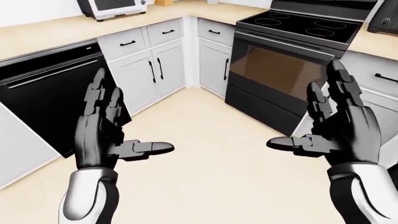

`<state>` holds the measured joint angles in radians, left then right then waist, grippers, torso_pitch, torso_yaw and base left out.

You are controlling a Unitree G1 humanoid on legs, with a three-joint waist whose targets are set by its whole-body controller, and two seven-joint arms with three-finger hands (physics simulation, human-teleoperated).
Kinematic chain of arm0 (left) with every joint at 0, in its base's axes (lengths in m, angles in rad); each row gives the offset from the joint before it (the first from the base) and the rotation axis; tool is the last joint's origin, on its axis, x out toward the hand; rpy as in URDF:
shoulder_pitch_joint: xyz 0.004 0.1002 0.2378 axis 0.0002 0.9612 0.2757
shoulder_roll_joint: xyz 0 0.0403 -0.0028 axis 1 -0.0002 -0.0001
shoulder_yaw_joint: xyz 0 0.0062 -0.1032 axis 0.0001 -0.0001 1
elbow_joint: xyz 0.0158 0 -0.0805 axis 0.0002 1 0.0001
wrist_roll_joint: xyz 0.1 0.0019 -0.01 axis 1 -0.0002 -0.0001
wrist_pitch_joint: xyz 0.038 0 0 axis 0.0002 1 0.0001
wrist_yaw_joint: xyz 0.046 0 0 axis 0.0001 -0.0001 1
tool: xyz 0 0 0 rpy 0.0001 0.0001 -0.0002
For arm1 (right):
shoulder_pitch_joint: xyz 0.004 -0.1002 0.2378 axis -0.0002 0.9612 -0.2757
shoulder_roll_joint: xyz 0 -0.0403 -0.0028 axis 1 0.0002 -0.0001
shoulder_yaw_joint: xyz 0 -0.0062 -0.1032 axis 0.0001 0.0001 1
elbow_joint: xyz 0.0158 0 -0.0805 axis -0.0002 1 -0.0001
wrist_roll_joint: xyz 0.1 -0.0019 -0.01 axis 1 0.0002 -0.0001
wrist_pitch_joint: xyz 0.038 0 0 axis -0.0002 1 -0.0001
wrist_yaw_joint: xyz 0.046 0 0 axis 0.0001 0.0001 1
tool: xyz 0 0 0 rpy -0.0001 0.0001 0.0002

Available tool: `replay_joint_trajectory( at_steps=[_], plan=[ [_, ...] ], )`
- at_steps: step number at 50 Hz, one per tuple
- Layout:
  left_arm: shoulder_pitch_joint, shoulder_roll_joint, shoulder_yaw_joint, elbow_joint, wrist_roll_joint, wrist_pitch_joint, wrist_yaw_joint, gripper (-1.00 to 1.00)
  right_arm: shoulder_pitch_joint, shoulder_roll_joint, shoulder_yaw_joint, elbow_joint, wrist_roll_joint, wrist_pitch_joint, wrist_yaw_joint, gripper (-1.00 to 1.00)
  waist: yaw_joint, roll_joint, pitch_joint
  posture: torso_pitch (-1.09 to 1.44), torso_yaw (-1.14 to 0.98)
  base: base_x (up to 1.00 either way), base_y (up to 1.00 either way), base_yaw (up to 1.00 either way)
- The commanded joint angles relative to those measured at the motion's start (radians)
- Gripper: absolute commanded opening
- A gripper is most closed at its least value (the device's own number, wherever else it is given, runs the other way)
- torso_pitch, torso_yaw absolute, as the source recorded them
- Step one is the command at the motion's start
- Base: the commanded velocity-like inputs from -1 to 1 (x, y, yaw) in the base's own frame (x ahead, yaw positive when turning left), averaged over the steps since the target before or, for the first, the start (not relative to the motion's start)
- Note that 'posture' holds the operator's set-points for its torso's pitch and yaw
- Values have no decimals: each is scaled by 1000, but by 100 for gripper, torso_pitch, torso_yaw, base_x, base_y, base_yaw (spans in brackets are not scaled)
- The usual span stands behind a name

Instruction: Navigate to the stove.

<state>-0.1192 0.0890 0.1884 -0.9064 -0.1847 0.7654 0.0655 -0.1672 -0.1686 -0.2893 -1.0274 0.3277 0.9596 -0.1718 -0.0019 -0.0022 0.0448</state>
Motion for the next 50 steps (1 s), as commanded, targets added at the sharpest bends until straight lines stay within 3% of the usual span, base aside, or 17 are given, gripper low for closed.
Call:
replay_joint_trajectory(
  at_steps=[1,5,6,8,14,18,19,20,23,28,30,31,32,33,39,43,50],
  plan=[
    [-12,3,5,-25,12,-34,-6,100,-13,-4,5,-20,4,-30,3,100,1,0,-5,0,0,15,0,0],
    [-10,-2,3,-22,18,-39,-12,100,-11,-8,7,-20,11,-30,-3,100,-4,90,-21,0,0,15,0,0],
    [-10,-2,2,-23,20,-38,-13,100,-10,-8,9,-20,11,-31,-3,100,8,50,-18,0,0,16,0,0],
    [-13,-3,1,-26,21,-31,-12,100,-13,-13,8,-20,19,-28,-8,100,9,61,-17,0,0,15,0,0],
    [-16,-5,-4,-28,24,-26,-10,100,-14,-1,8,-20,2,-24,6,100,16,6,-16,0,0,15,0,0],
    [-12,-7,-6,-22,27,-34,-13,100,-11,11,13,-20,-20,-27,21,100,17,-81,-27,0,0,15,0,0],
    [-12,-7,-7,-21,27,-36,-14,100,-12,13,12,-19,-24,-27,24,100,6,-40,-22,0,0,15,0,0],
    [-12,-7,-4,-26,25,-30,-14,100,-12,15,15,-20,-28,-26,26,100,14,-59,-21,0,0,15,0,0],
    [-12,-7,-2,-36,22,-22,-14,100,-11,17,16,-20,-33,-27,31,100,5,-42,-25,0,0,16,0,0],
    [-8,-7,-1,-25,25,-38,-17,100,-7,7,15,-20,-19,-33,18,100,-2,17,-7,0,0,15,0,0],
    [-9,-7,3,-23,23,-39,-18,100,-7,9,16,-20,-24,-34,19,100,-6,71,-23,0,0,15,0,0],
    [-9,-6,5,-20,21,-41,-20,100,-6,8,17,-20,-23,-35,17,100,-10,77,-36,0,0,16,0,0],
    [-12,-6,9,-20,18,-38,-18,100,-5,6,21,-20,-23,-36,14,100,6,58,-22,0,0,15,0,0],
    [-10,-6,9,-24,17,-37,-18,100,-1,8,26,-20,-27,-40,16,100,2,68,-16,0,0,15,0,0],
    [-6,-4,12,-25,16,-41,-17,100,1,-2,14,-20,-7,-45,6,100,13,16,-15,0,0,15,0,0],
    [-5,-4,12,-21,15,-45,-18,100,4,-9,17,-20,3,-49,-5,100,18,-68,-29,0,0,16,0,0],
    [-4,-4,11,-22,15,-45,-17,100,6,-9,17,-20,3,-51,-4,100,4,-27,-14,0,0,16,0,0]
  ],
)
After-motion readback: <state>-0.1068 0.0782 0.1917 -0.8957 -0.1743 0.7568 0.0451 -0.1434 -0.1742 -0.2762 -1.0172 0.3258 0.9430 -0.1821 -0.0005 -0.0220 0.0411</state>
